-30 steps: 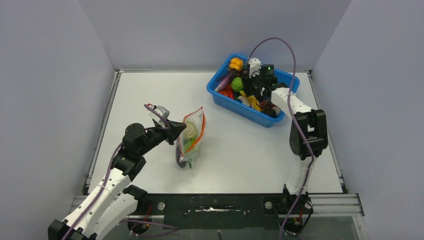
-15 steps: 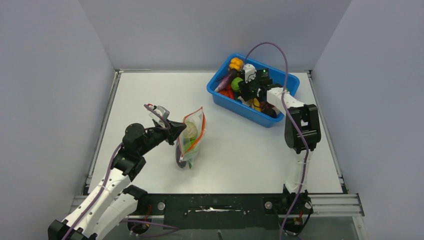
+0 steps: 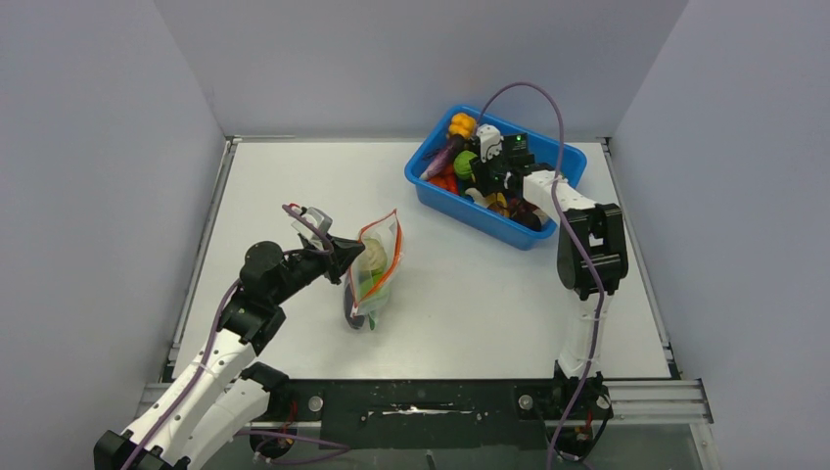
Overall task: Place the food in the zip-top bag and seal the zipper
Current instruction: Pick up the fake fruit from the bin.
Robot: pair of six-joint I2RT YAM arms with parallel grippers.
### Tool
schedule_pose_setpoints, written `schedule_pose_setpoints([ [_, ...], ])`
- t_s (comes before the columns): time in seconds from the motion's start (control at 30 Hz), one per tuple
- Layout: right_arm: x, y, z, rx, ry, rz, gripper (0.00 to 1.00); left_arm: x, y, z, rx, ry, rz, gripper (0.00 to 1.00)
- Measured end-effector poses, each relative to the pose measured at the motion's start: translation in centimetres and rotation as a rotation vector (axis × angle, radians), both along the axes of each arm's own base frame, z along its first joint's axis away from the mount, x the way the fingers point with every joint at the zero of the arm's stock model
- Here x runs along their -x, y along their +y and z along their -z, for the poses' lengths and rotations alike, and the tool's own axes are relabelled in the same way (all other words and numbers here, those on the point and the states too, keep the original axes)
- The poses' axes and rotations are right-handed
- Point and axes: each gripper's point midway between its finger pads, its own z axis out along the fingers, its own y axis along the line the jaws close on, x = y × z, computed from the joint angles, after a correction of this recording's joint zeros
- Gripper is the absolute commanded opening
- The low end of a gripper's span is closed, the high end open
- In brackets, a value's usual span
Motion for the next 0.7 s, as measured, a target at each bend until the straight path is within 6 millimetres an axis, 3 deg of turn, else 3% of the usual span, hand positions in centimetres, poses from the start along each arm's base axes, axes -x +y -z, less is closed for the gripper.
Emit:
schedule_pose_setpoints([
  [0.33, 0.3, -0.5, -1.2, 0.013, -0.022, 0.02, 0.23, 0.0, 0.0, 0.0, -0.004, -0.002, 0.0, 0.0],
  [0.7, 1.6, -1.6, -6.7, 0.017, -0.109, 0.07, 0.22, -0.4, -0.5, 0.2, 0.029, 0.027, 0.005, 0.0],
])
